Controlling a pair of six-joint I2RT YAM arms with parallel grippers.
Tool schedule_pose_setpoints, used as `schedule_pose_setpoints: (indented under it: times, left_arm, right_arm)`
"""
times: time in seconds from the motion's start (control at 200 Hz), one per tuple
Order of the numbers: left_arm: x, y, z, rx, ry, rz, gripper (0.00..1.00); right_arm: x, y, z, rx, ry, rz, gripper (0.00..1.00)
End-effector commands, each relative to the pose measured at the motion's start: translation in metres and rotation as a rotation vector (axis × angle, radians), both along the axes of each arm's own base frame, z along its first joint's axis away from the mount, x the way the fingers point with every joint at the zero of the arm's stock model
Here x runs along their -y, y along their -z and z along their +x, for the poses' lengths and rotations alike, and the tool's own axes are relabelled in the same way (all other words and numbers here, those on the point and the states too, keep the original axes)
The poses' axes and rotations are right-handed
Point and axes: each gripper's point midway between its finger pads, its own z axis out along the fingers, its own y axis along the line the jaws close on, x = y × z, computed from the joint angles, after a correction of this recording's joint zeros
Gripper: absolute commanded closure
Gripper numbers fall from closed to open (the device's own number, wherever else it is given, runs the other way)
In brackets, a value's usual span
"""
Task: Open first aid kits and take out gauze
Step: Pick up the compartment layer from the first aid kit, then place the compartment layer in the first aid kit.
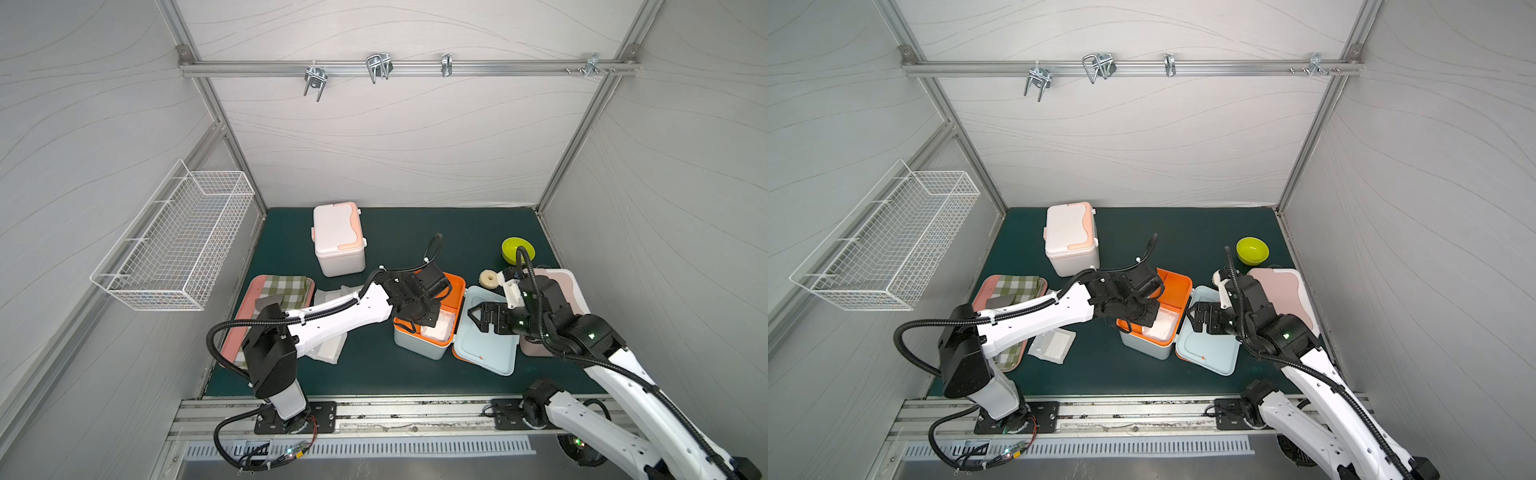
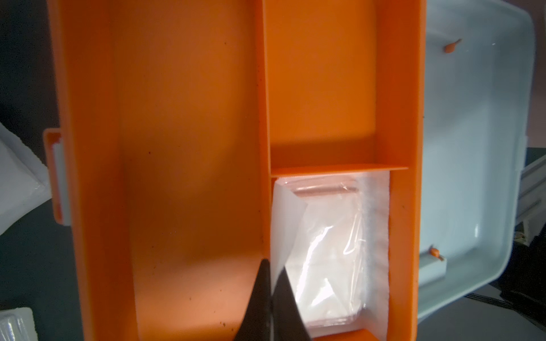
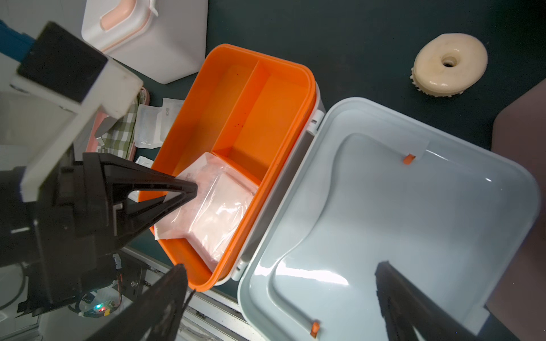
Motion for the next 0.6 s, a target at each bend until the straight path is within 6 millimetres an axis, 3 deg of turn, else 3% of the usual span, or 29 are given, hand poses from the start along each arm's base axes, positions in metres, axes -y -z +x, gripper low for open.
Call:
schedule_pose_setpoints:
  times: [0.0, 0.23, 0.595]
  left_arm:
    - [0.011, -0.04, 0.005, 0.04, -0.003, -0.163, 1.0]
    - [0.007, -0.051, 0.006, 0.052, 0.008, -0.203, 1.0]
    - [0.002, -0.013, 0.012, 0.05, -0.018, -0.071, 1.0]
  right_arm:
    - [-0.006, -0.02, 0.001, 0.038, -0.03, 0.041, 0.01]
    - [-0.012, -0.022, 0.001, 0.031, -0.049, 0.057, 0.01]
    - [-0.013, -0.01, 0.002, -0.008, -0.043, 0.044, 0.01]
